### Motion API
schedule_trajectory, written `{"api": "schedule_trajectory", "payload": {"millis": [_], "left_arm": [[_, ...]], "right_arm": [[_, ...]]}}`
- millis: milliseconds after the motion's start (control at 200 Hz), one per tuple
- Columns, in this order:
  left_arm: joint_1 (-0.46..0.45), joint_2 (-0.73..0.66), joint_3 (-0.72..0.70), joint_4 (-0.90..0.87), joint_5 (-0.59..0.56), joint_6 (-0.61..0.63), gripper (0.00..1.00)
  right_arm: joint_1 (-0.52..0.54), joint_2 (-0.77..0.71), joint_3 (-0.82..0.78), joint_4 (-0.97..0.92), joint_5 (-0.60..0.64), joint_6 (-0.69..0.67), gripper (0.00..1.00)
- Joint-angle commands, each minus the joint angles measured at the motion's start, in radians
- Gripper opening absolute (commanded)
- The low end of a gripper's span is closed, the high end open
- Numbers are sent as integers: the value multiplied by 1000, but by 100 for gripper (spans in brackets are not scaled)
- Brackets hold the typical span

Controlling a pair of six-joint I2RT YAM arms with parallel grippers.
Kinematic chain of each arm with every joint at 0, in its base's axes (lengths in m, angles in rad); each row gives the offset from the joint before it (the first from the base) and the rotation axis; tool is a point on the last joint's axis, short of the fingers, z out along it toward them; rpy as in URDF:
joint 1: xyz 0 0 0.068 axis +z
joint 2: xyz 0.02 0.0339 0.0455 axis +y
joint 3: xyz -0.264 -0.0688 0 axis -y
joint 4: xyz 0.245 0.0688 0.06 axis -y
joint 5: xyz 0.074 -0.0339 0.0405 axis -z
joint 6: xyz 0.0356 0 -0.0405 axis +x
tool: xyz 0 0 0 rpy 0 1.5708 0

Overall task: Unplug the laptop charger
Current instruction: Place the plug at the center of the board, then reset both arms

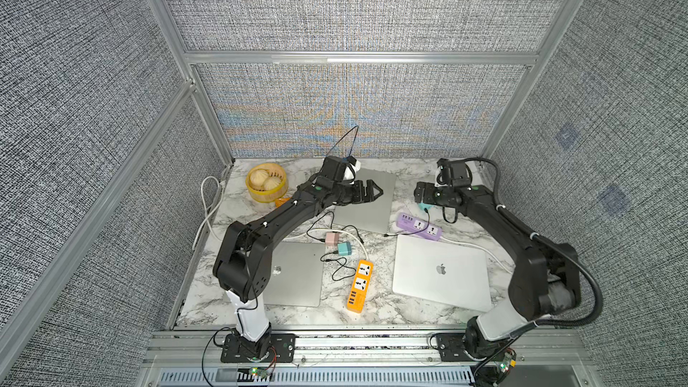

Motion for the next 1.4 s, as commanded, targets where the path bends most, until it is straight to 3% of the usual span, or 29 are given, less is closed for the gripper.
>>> {"api": "schedule_trajectory", "payload": {"millis": [0, 145, 220, 275, 480, 580, 710, 856, 996, 1146, 1211, 1271, 1396], "left_arm": [[24, -114, -104, 73, -188, 135, 100], [38, -338, -365, 287, -514, 174, 100], [39, -439, -531, 465, -642, 289, 100], [40, -498, -641, 552, -699, 385, 100], [46, -594, -803, 561, -1017, 553, 100], [60, -595, -892, 651, -1024, 631, 99], [83, -538, -963, 838, -1124, 663, 99], [115, -507, -978, 861, -1167, 759, 100], [190, -518, -1122, 1061, -1085, 701, 100], [256, -349, -1167, 1328, -1056, 690, 99], [275, -252, -1148, 1384, -1069, 649, 99], [282, -187, -1136, 1474, -1032, 696, 100], [305, -255, -1115, 1310, -989, 633, 99]], "right_arm": [[1, -112, -169, 253, 59, -65, 99], [3, -241, -469, 556, 217, -148, 99], [-2, -261, -560, 649, 319, -157, 99], [-7, -262, -600, 684, 330, -194, 99], [-18, -188, -704, 891, 421, -303, 99], [-43, -149, -757, 1020, 379, -325, 99], [-57, -162, -748, 980, 331, -304, 99], [-74, -156, -865, 1220, 263, -276, 99], [-86, -81, -881, 1319, 239, -265, 99], [-87, 50, -893, 1490, 232, -279, 99], [-87, 20, -872, 1398, 216, -278, 99], [-92, -4, -837, 1303, 210, -269, 99], [-93, 42, -783, 1273, 230, -269, 99]]}}
